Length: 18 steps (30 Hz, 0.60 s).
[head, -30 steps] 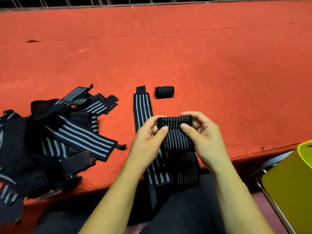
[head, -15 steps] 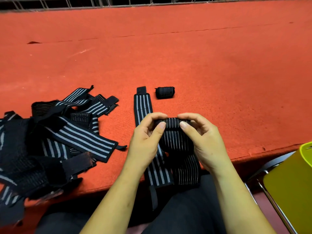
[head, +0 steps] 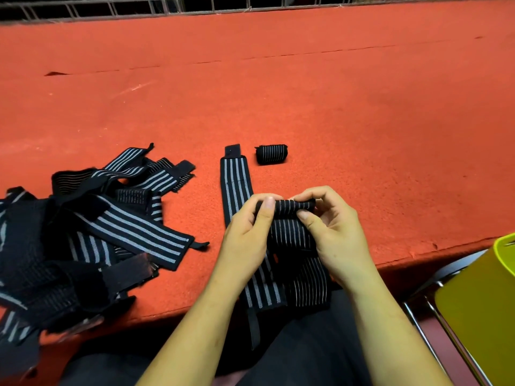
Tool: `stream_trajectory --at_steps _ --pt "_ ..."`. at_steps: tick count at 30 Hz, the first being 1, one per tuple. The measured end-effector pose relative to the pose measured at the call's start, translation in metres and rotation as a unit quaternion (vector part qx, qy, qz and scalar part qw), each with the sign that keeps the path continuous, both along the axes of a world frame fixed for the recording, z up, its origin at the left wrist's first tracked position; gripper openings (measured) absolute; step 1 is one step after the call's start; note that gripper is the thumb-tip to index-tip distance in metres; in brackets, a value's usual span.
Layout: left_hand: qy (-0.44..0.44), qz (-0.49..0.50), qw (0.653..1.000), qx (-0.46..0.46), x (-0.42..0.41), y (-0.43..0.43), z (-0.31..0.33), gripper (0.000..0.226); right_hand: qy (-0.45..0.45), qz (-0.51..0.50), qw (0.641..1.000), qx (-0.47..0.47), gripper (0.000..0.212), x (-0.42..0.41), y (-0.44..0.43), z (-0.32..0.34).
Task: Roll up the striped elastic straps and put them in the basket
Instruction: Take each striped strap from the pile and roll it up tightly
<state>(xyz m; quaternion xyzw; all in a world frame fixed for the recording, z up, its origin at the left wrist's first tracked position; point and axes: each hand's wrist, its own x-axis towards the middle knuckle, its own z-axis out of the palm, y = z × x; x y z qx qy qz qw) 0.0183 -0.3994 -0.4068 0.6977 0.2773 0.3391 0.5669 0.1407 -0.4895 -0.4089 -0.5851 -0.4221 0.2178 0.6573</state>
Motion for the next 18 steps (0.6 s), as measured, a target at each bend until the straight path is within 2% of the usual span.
stream_trajectory --at_steps 4,8,11,16,18 --pt "-0.011 0.021 0.999 0.030 0.000 0.002 0.000 0.022 0.023 0.016 1.000 -0.010 0.020 -0.001 0.000 0.001" --pt "-0.031 -0.001 0.998 0.053 -0.001 0.003 -0.004 0.034 0.062 0.017 0.998 -0.015 0.031 -0.004 0.000 0.000" --pt "-0.042 -0.010 0.999 0.030 -0.003 0.004 -0.007 0.042 0.065 0.003 0.998 0.002 0.035 -0.003 0.000 0.000" --pt "0.040 -0.007 0.998 0.052 0.002 -0.003 -0.005 0.015 0.039 -0.031 0.998 0.027 0.032 -0.002 0.000 0.001" --pt "0.036 0.013 0.999 0.031 0.006 -0.007 -0.003 0.030 0.015 -0.050 0.998 0.023 0.037 -0.004 0.002 0.001"
